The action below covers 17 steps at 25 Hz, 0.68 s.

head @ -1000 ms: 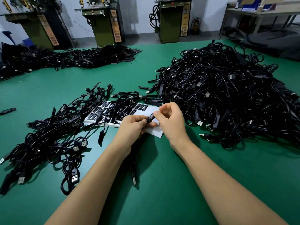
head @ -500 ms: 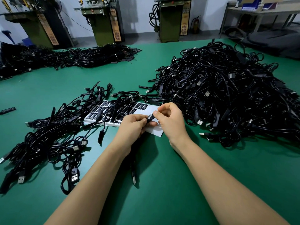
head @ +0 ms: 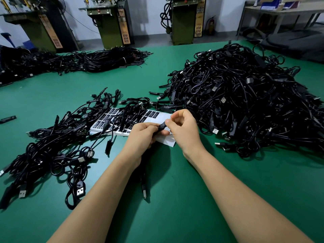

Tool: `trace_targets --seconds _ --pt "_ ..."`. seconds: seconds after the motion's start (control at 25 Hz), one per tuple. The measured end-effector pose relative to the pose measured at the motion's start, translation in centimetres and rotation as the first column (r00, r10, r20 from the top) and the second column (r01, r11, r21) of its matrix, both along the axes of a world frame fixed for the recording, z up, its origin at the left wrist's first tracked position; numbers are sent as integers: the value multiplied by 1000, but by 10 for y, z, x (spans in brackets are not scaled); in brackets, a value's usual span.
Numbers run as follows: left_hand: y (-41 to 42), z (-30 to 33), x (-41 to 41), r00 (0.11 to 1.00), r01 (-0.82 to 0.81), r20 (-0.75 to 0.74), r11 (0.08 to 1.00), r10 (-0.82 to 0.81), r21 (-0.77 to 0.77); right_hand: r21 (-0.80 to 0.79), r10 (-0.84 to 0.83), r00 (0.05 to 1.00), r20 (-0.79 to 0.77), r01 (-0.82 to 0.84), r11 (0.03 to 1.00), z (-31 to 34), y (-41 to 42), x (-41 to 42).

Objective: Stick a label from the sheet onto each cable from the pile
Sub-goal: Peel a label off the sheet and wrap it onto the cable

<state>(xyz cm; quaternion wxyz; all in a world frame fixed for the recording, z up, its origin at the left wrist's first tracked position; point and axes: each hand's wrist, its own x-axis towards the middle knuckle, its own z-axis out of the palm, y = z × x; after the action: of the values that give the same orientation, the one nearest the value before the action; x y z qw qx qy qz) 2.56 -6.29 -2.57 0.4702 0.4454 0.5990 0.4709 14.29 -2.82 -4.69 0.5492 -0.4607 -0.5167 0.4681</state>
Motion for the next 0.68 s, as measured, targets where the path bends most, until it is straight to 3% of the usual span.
trace_targets --seconds 0.68 --pt "1 -2 0 1000 11 15 1000 -11 -8 -40 -41 996 -78 37 998 4 -1 -2"
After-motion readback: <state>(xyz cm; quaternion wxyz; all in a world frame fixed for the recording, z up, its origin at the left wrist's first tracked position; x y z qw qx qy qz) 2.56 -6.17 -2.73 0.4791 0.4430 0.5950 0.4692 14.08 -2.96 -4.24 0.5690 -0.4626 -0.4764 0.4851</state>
